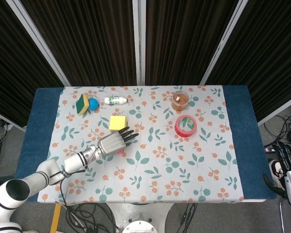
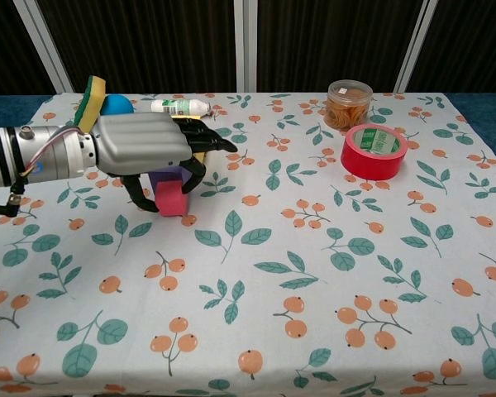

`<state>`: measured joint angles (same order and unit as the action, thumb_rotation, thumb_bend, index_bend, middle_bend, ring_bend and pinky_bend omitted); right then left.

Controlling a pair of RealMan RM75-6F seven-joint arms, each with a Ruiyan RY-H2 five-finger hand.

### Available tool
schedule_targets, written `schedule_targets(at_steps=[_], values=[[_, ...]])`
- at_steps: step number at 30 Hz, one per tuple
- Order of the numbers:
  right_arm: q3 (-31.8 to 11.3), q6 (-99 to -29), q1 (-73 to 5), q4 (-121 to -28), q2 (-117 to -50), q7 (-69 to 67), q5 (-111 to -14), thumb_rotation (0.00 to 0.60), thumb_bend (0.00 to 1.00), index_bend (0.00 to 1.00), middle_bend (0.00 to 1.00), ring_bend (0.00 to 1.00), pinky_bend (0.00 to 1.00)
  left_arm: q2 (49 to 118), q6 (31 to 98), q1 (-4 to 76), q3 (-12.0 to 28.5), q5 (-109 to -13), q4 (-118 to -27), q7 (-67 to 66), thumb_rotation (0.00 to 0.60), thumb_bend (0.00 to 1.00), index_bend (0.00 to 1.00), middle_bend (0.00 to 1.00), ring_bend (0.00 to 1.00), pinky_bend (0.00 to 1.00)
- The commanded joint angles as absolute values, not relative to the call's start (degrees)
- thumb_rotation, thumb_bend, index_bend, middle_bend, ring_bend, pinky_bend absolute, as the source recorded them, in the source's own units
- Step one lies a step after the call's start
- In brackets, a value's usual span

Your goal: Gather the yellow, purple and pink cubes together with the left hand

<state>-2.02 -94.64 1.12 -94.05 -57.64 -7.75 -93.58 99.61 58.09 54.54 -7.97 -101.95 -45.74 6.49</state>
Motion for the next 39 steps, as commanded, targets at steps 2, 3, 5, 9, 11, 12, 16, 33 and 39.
schedule_targets(at_steps=[2,3,5,9,11,12,16,33,39], values=[[-2.0,-94.6,1.1,-94.1,-57.6,-7.7,-93.5,0.600,0.22,0.00,0.02,0.00,0.04,99.7,58.0,54.5,-8.2,-102.0,-45.4,6.2,0.600,0.24,0.58,0.03,0.01,0.10],[-2.0,-94.5,1.1,-94.2,-57.6,-7.6,-93.5,0.600,0.22,0.00,0.02,0.00,0.04,99.7,58.0,54.5,-8.2,-102.0,-45.3,6.1,0.600,0.24,0.57,0.03,0.01,0.10],[-2.0,-94.3,1.0,-94.2,-57.6,-7.7,-93.6,0.600,0.22,0.00,0.02,0.00,0.04,99.7,57.9,54.4,-8.3,-102.0,-45.2,5.9,0.600,0.24,0.57,0.03,0.01,0.10],[-2.0,-94.2,1.0,-94.2,-57.6,-7.7,-93.5,0.600,0.22,0.00,0.02,0.00,0.04,99.4,57.9,54.2,-8.4,-102.0,-45.2,5.6,0.600,0.24,0.56,0.03,0.01,0.10],[-2.0,-94.2,0.9,-94.2,-57.6,-7.7,-93.6,0.600,0.22,0.00,0.02,0.00,0.04,99.3,57.8,54.1,-8.4,-101.8,-45.3,5.6,0.600,0.24,0.55,0.03,0.01,0.10],[-2.0,-94.2,0.9,-94.2,-57.6,-7.7,-93.6,0.600,0.22,0.00,0.02,0.00,0.04,99.2,57.8,54.1,-8.4,-101.7,-45.4,5.7,0.600,0.24,0.55,0.03,0.01,0.10],[-2.0,-94.3,1.0,-94.2,-57.6,-7.6,-93.7,0.600,0.22,0.00,0.02,0.00,0.04,99.0,57.9,54.0,-8.5,-101.7,-45.6,5.6,0.600,0.24,0.54,0.03,0.01,0.10],[-1.8,-94.5,1.0,-94.0,-57.7,-8.0,-94.2,0.600,0.22,0.00,0.02,0.00,0.04,98.3,58.5,53.4,-8.4,-101.5,-46.8,5.5,0.600,0.24,0.46,0.03,0.01,0.10],[-1.7,-94.7,1.2,-94.2,-57.5,-7.9,-94.4,0.600,0.22,0.00,0.02,0.00,0.04,97.6,60.4,52.9,-7.7,-101.3,-47.5,6.0,0.600,0.22,0.38,0.02,0.01,0.10]])
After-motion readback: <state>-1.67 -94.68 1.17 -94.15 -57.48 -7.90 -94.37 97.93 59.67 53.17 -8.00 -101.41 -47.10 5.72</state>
